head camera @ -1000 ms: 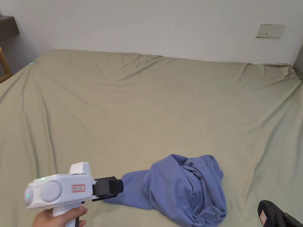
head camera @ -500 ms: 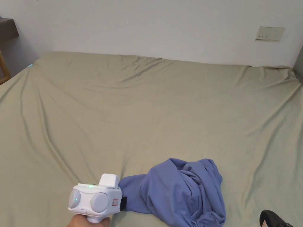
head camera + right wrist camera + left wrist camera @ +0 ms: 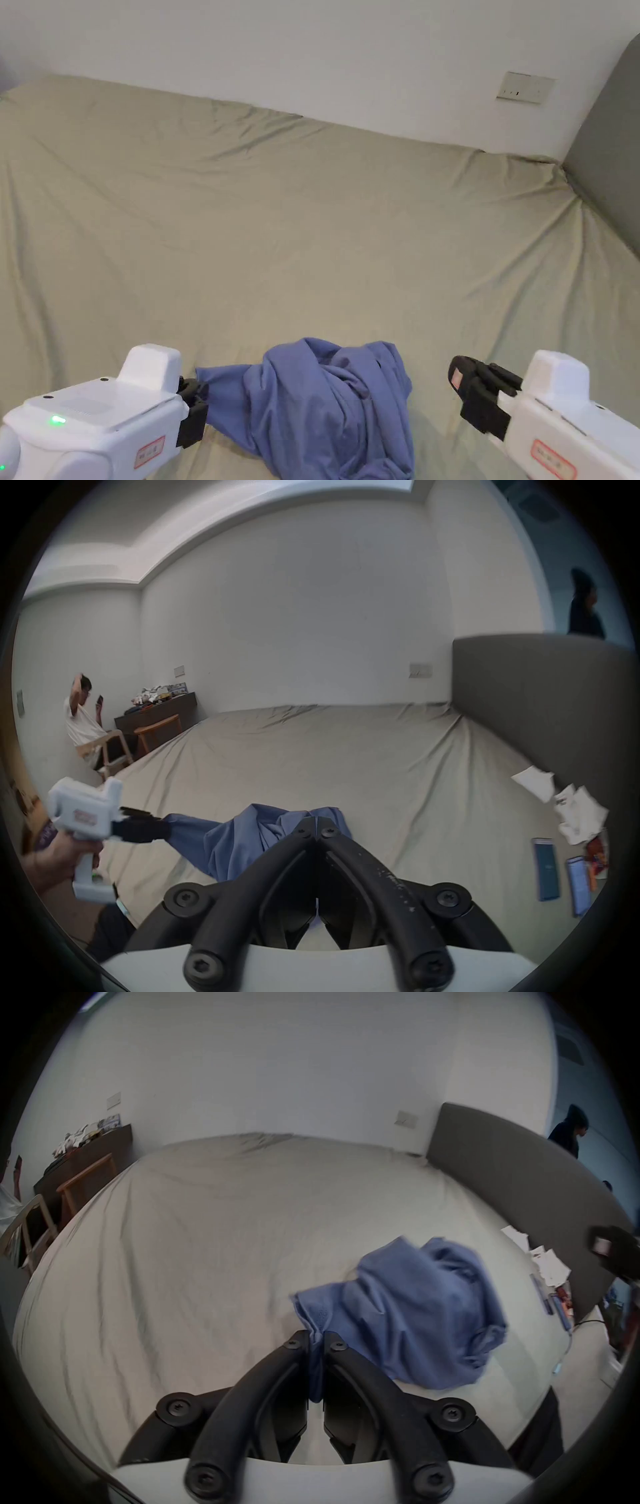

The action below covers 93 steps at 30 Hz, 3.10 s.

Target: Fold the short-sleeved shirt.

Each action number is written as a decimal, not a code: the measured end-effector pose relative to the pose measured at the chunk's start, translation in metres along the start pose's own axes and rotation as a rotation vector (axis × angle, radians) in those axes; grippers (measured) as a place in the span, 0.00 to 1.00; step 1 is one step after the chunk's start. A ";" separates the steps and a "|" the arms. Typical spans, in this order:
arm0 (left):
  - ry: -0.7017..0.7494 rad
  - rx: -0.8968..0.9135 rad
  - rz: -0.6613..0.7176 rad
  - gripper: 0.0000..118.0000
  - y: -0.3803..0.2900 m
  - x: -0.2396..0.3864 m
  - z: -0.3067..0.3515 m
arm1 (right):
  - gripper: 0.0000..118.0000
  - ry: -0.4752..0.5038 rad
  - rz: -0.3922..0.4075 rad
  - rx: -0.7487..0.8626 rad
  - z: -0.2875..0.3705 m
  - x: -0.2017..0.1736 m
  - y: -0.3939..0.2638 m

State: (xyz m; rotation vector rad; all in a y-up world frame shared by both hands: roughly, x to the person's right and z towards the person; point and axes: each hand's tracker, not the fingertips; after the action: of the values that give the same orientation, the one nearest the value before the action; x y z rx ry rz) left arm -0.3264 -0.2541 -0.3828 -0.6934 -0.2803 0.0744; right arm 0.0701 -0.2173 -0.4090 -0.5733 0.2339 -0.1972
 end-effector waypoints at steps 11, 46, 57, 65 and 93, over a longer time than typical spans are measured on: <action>-0.018 -0.016 0.026 0.06 -0.011 0.003 0.003 | 0.78 -0.133 -0.167 -0.492 -0.245 0.061 0.022; 0.188 0.383 0.100 0.06 0.114 -0.092 0.156 | 0.05 -0.163 0.058 0.178 0.121 0.048 0.169; 0.152 0.390 0.152 0.06 0.129 -0.095 0.159 | 0.05 -0.197 0.013 0.211 0.140 0.064 0.166; 0.164 0.357 0.105 0.06 0.159 -0.085 0.130 | 0.05 -0.230 0.006 0.178 0.112 0.064 0.176; 0.301 0.364 0.027 0.06 0.324 -0.126 -0.030 | 0.05 -0.349 0.042 0.166 -0.098 0.079 0.291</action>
State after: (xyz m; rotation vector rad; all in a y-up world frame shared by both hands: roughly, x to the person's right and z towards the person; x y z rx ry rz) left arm -0.4311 -0.0444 -0.6411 -0.3392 0.0340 0.0445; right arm 0.1530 -0.0474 -0.6639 -0.4284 -0.1086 -0.0720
